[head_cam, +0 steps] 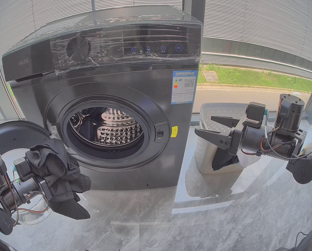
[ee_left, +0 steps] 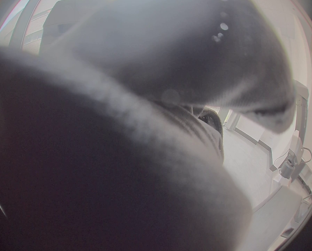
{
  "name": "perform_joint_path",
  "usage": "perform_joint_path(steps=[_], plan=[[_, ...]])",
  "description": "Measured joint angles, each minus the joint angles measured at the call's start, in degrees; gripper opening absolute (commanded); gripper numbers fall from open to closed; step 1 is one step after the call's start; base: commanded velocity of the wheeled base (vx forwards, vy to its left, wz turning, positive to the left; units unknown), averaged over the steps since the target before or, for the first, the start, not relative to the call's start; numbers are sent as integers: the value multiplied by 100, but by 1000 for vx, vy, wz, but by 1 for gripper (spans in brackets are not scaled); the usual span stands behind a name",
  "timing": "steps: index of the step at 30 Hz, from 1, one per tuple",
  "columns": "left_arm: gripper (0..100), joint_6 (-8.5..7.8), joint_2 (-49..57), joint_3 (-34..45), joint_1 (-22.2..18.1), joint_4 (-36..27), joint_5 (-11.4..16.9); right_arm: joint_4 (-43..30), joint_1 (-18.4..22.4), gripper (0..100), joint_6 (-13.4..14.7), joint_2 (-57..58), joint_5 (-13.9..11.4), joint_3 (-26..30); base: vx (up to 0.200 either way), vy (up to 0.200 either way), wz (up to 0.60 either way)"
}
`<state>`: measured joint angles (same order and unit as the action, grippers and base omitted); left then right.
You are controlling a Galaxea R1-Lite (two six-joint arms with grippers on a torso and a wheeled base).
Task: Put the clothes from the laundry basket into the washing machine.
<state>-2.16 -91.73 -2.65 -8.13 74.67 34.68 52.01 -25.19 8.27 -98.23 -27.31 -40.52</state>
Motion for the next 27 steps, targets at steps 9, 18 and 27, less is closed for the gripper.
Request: perform_joint_path(steps=[9,18,27], plan=[[0,17,-49,-27,221,2,12,0,22,100,0,16,-1,-11,0,0,0],[0,101,-149,-383,914,-6,-69,0,121,100,-1,188,-1,-38,0,0,0],[0,889,-936,-1340,1559,137,-1254,2,201,100,-1,374,-9,-43,0,0,0]])
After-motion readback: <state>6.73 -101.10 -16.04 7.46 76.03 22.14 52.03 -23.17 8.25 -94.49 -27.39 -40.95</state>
